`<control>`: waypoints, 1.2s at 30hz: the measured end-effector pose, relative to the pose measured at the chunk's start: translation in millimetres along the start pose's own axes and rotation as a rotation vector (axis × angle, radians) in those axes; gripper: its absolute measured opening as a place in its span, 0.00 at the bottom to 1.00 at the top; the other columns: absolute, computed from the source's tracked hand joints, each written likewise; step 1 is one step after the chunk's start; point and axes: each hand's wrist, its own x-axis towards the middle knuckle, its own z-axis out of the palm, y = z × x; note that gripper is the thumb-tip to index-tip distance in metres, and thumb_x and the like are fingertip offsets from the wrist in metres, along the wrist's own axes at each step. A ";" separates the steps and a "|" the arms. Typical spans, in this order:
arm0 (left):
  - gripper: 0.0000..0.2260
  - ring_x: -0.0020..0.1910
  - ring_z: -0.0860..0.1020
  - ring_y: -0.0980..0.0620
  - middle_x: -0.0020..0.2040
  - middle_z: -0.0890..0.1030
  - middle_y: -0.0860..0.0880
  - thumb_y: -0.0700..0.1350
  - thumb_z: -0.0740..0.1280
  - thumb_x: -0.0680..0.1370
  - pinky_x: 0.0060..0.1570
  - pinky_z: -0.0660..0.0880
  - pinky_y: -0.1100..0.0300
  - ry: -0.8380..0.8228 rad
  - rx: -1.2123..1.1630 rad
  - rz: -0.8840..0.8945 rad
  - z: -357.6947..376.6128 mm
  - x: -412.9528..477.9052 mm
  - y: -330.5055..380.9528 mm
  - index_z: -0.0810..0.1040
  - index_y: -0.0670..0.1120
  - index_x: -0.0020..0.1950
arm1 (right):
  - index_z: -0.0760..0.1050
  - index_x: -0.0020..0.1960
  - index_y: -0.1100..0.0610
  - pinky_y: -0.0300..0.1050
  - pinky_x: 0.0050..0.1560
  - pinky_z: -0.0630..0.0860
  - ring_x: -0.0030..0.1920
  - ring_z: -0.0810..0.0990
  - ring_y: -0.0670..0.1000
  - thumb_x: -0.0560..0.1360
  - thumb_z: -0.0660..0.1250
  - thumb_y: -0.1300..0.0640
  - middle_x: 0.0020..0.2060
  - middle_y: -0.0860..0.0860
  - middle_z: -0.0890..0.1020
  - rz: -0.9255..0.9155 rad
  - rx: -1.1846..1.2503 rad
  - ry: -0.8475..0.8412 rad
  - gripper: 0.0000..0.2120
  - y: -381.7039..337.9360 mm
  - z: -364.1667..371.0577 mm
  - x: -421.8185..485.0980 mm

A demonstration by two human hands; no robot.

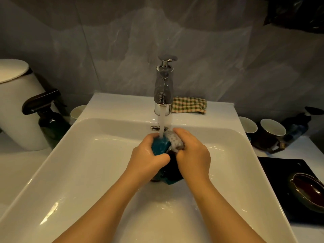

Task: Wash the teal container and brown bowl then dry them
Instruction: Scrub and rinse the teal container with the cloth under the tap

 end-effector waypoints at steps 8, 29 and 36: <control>0.27 0.46 0.76 0.62 0.47 0.74 0.64 0.37 0.71 0.67 0.38 0.76 0.74 0.248 -0.031 0.105 -3.4 -2.5 1.7 0.68 0.59 0.59 | 0.77 0.45 0.65 0.51 0.34 0.81 0.41 0.80 0.60 0.72 0.63 0.72 0.39 0.61 0.81 1.120 1.026 -0.418 0.06 -8.8 15.8 -5.4; 0.30 0.46 0.75 0.64 0.47 0.74 0.65 0.36 0.71 0.65 0.40 0.73 0.77 0.193 0.034 0.132 -1.2 -8.0 -2.1 0.66 0.62 0.59 | 0.79 0.49 0.63 0.47 0.33 0.82 0.37 0.83 0.55 0.72 0.63 0.72 0.39 0.60 0.84 1.036 1.169 -0.412 0.10 -3.5 24.3 -13.7; 0.26 0.48 0.78 0.52 0.52 0.78 0.51 0.41 0.71 0.67 0.45 0.79 0.60 -0.024 0.138 -0.025 -6.1 0.1 -6.5 0.66 0.56 0.60 | 0.75 0.55 0.54 0.45 0.44 0.77 0.42 0.77 0.52 0.75 0.59 0.67 0.42 0.51 0.79 0.241 0.175 -0.210 0.14 15.0 6.0 0.2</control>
